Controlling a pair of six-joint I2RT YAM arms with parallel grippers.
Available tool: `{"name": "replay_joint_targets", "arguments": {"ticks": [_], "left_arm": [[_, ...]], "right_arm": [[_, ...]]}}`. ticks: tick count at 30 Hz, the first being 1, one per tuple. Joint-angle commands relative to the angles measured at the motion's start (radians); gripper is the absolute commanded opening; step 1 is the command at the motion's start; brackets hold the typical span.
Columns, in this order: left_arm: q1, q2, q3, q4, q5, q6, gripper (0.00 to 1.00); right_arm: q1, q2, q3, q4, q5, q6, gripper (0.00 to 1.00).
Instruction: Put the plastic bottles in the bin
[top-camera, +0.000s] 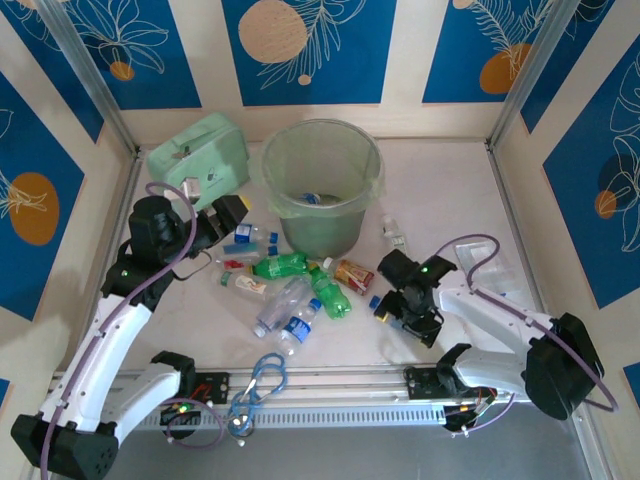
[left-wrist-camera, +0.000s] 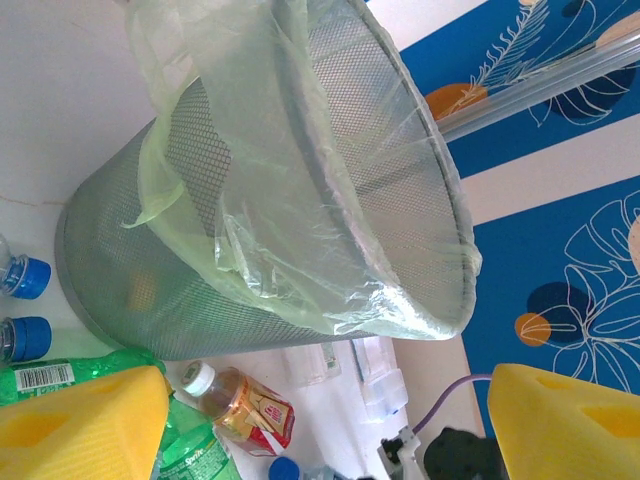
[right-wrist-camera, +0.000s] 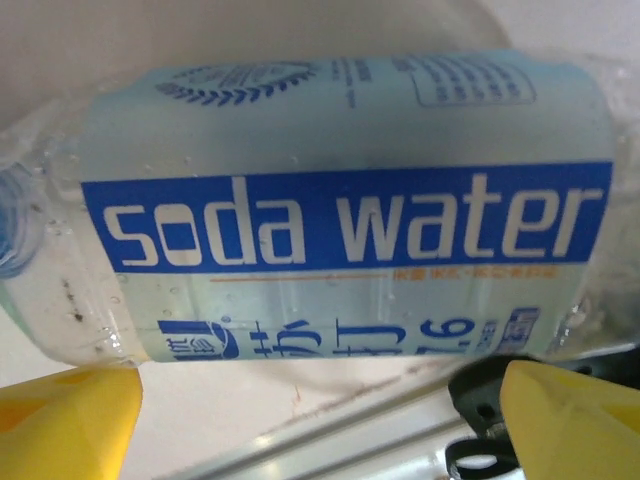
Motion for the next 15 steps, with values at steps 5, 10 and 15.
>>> {"name": "replay_joint_targets", "arguments": {"ticks": [5,10,15], "left_arm": [[0.007,-0.016,0.035,-0.011,0.005,0.035,0.83],[0.006,-0.012,0.028,-0.003,0.008,0.025,0.82],[0.008,-0.011,0.028,-0.001,0.008,0.026,0.82]], "right_arm": [[-0.221,-0.040,-0.014,0.044,0.017,-0.117,0.94],[-0.331,-0.035,0.008,0.052,0.007,-0.183,0.96],[-0.395,-0.071,0.021,0.017,0.001,-0.154,0.98]]}}
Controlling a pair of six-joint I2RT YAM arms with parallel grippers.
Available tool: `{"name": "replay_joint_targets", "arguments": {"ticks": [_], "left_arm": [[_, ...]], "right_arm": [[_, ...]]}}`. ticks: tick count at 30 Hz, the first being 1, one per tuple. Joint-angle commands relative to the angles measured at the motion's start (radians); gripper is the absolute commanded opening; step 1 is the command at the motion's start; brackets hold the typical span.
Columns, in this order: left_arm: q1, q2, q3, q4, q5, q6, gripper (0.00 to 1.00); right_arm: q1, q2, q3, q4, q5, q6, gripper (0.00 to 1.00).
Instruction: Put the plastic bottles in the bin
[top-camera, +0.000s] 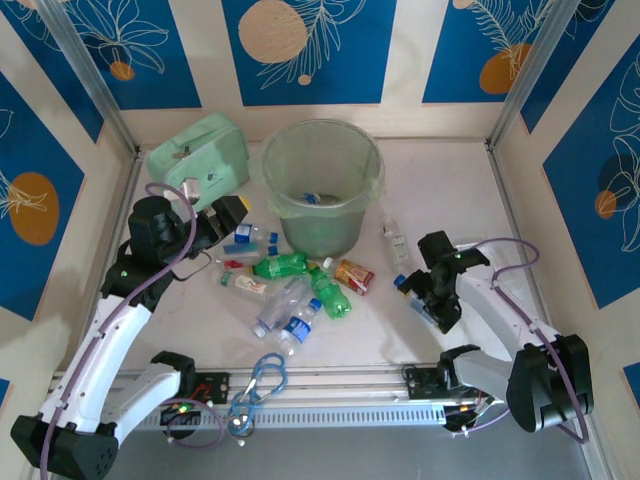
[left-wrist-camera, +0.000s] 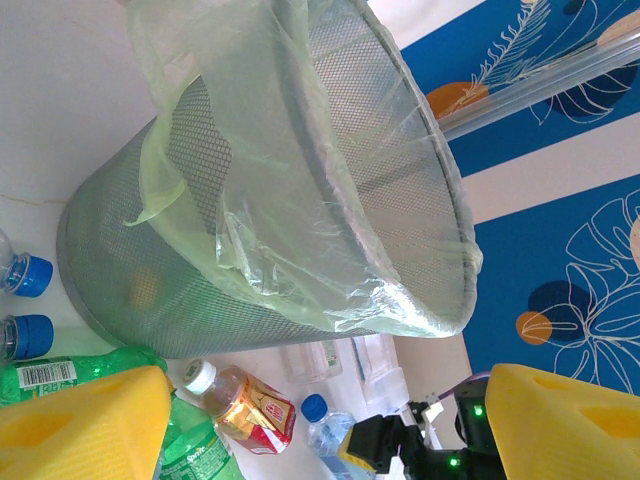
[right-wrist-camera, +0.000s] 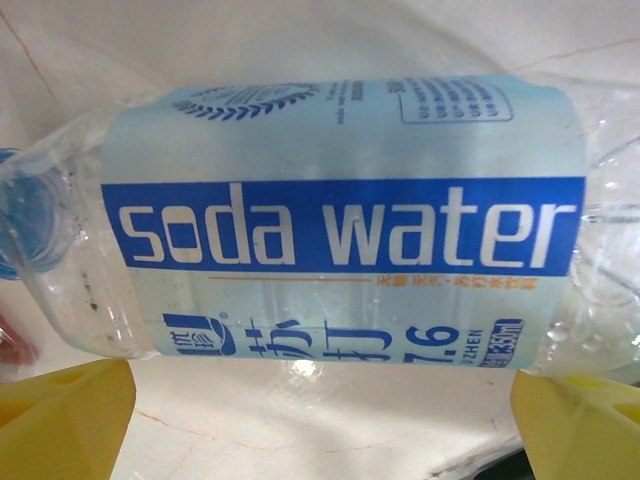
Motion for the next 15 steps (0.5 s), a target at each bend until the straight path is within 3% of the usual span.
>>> {"name": "replay_joint_targets", "arguments": {"ticks": [1,9,15], "left_arm": [[0.007,-0.008,0.027,0.008,0.007,0.022,0.82],[0.007,0.000,0.026,0.014,0.014,0.022,0.82],[0.007,0.007,0.029,0.013,0.024,0.024,0.82]], "right_arm": [[-0.026,-0.056,0.025,-0.046,-0.013,0.033,0.98],[-0.081,-0.245,-0.022,-0.079,-0.031,0.299,0.99],[-0.160,-0.187,-0.036,-0.074,-0.088,0.430,0.99]]}}
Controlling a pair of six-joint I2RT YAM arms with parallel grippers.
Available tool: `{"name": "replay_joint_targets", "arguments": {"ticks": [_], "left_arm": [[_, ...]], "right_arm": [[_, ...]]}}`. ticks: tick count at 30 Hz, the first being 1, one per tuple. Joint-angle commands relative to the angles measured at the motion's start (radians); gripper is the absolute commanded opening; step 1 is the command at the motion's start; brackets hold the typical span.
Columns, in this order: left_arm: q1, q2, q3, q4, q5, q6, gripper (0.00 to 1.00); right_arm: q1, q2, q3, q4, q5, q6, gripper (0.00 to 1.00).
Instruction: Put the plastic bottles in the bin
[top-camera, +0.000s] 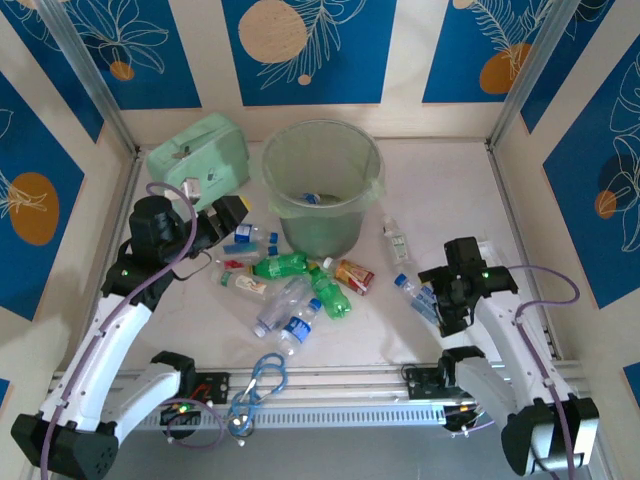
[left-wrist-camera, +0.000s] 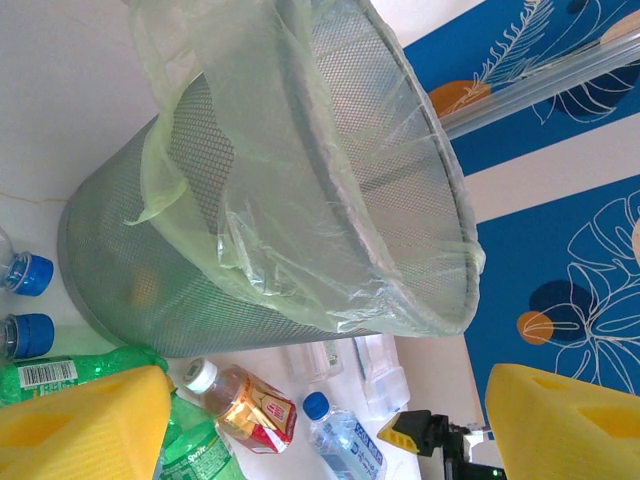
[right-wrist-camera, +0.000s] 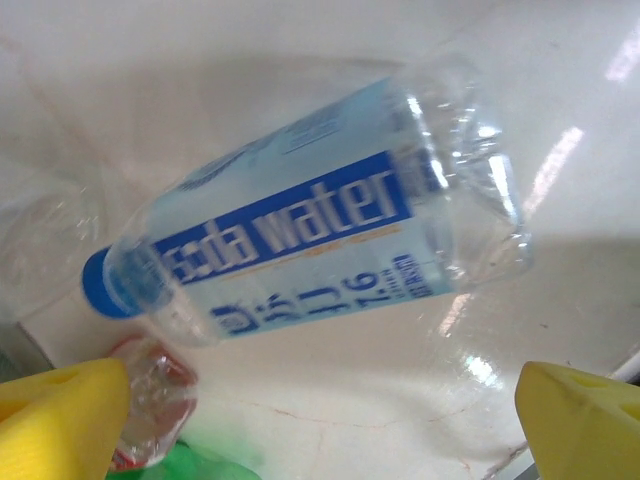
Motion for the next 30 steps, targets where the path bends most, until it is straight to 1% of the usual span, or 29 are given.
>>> {"name": "replay_joint_targets", "arguments": {"ticks": [1,4,13,16,19,23,26,30], "left_arm": [[0.007,-0.001,0.028,0.009,0.018,0.026,0.82],[0.007,-0.006,0.022,0.006,0.016,0.031,0.82],[0.007,-0.001,0.008,0.008,0.022,0.032,0.82],[0.007,0.005,0.006,0.016,0.023,0.031,0.82],[0.007,0.006,0.006,0.020,0.025,0.030,0.82],[0.007,0.005,0.004,0.010,0.025,0.037,0.82],[0.007,0.002,0.000,0.005,0.023,0.042,0.82],[0.007,0.000,-0.003,0.003,0.023,0.042,0.82]], "right_arm": [[-0.020,0.040,-0.018,-0.021,-0.043,0.132,0.99],[-0.038,0.070,-0.020,0.010,-0.031,0.155,0.99],[-0.132,0.118,-0.071,0.106,-0.031,0.153,0.99],[-0.162,0.152,-0.089,0.145,-0.053,0.142,0.99],[-0.181,0.184,-0.087,0.162,-0.036,0.122,1.00],[-0.201,0.214,-0.090,0.186,-0.025,0.091,0.98],[-0.218,0.238,-0.116,0.237,-0.041,0.064,0.95],[-0.226,0.292,-0.106,0.247,-0.029,0.013,0.92]]}}
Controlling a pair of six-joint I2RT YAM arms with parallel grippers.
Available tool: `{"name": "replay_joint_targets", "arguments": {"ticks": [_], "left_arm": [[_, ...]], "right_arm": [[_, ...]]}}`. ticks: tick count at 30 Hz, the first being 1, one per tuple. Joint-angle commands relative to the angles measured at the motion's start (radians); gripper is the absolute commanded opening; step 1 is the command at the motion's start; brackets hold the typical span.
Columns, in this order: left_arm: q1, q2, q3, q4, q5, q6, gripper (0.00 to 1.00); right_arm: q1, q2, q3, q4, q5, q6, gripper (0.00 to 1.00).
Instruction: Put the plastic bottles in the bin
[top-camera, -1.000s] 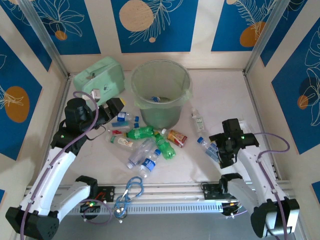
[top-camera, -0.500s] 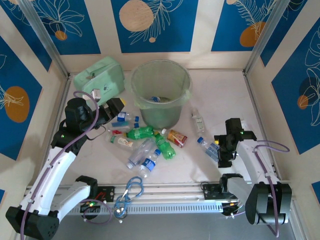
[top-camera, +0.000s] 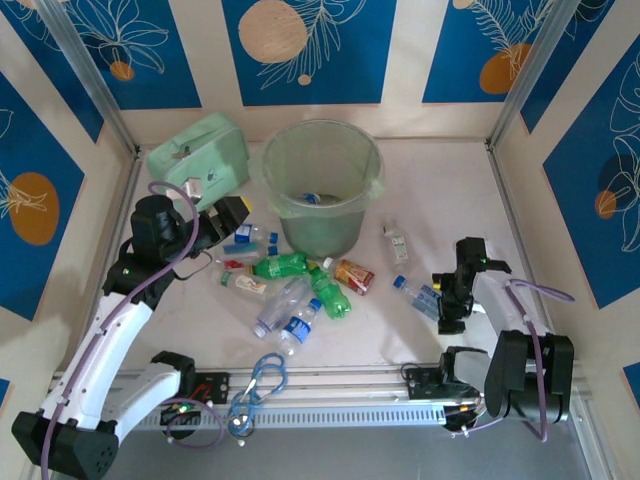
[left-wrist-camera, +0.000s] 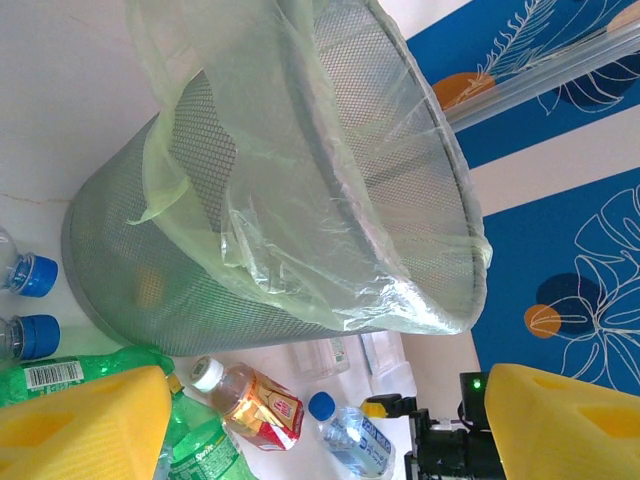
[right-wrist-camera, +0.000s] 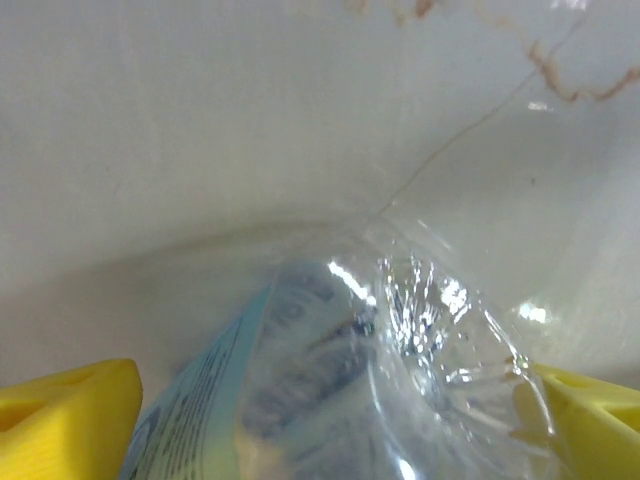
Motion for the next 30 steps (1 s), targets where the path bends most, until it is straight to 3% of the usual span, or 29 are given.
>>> {"name": "replay_joint_targets", "arguments": {"ticks": [1,8,11,19,30], "left_arm": [[0.008,-0.007,-0.002,0.003,0.020,0.019,0.82],[0.007,-0.016,-0.004,-0.010,0.019,0.025,0.82],[0.008,-0.018,-0.005,-0.010,0.017,0.025,0.82],[0.007,-0.023,-0.001,-0.013,0.019,0.023,0.82],[0.007,-0.025,0.011,0.006,0.044,0.017,0.82]], "right_arm": [[-0.006,0.030,-0.004,0.016,0.001,-0.053,0.91],[-0.009,0.041,0.005,0.038,0.005,-0.129,0.76],[-0.007,0.028,0.022,0.028,0.011,-0.166,0.65],[0.029,-0.070,0.081,-0.039,0.043,-0.244,0.64],[0.207,-0.173,0.275,-0.189,0.132,-0.310,0.59]]}}
